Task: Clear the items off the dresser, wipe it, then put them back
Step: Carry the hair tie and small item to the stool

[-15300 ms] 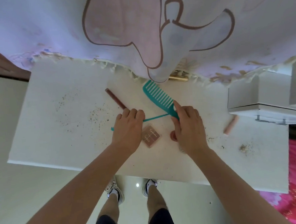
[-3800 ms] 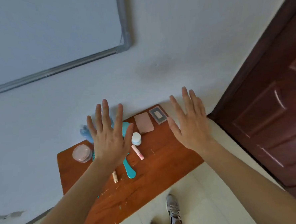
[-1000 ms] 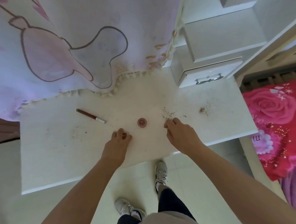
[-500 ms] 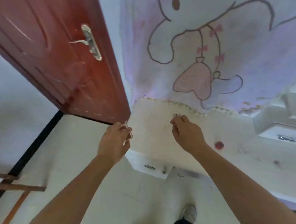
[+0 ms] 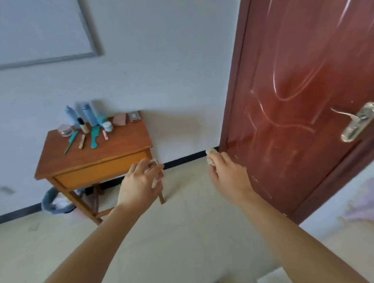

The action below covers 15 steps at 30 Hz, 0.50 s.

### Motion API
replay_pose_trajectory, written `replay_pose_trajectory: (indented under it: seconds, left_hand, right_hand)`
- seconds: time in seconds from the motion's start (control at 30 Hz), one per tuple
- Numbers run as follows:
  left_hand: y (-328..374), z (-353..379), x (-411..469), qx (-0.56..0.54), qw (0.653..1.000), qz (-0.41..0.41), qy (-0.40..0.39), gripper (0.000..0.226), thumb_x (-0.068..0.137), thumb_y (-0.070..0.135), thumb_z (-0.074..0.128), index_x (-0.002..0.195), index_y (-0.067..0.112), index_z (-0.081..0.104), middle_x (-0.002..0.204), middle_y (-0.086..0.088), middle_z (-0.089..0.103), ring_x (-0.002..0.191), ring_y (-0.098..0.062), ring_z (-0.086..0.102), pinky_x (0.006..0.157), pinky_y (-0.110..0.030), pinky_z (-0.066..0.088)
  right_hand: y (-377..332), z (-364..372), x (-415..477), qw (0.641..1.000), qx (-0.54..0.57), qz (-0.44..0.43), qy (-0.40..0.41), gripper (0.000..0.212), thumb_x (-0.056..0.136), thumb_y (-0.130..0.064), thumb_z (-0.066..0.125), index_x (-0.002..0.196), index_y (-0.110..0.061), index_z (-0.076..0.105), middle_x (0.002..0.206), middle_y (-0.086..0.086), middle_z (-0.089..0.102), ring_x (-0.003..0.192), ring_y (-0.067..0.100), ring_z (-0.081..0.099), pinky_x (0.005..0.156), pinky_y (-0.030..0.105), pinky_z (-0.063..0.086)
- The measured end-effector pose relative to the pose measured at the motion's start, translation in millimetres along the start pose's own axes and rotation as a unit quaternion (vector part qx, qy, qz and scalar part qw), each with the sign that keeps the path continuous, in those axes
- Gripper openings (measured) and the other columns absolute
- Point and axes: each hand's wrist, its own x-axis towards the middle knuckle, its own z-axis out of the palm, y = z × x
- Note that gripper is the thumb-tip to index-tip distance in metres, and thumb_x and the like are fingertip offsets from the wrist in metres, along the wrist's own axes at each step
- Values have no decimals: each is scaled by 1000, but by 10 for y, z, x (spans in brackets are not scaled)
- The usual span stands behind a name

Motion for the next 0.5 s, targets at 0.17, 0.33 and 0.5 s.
replay_pose_trajectory:
  seconds: [0.17, 0.33, 0.5]
  left_hand:
    - [-823, -75, 94, 44, 997, -61, 8, 50, 67, 16, 84, 115, 21, 68, 116, -8, 61, 97, -31, 60, 70, -39, 55]
    - [-1588, 130, 683, 100, 988, -112, -25, 57, 72, 24, 83, 124, 28, 60, 132, -6, 52, 116, -29, 52, 81, -41, 55]
    - [-2297, 301, 1522, 94, 984, -141, -48, 56, 81, 30, 74, 132, 37, 51, 140, 3, 42, 127, -20, 41, 89, -32, 50]
  right_hand:
    - [-673, 708, 726, 994, 63, -76, -38, 32, 93, -21, 61, 125, -19, 57, 98, 1, 60, 55, 12, 49, 46, 17, 25]
    - [-993, 1359, 1476, 986, 119, -110, -38, 36, 94, -21, 62, 130, -20, 57, 101, 0, 63, 68, 13, 64, 52, 17, 37]
    - [-1046, 1863, 2530, 984, 121, -112, -72, 43, 97, -24, 56, 139, -21, 50, 113, -2, 60, 85, 14, 63, 64, 23, 48]
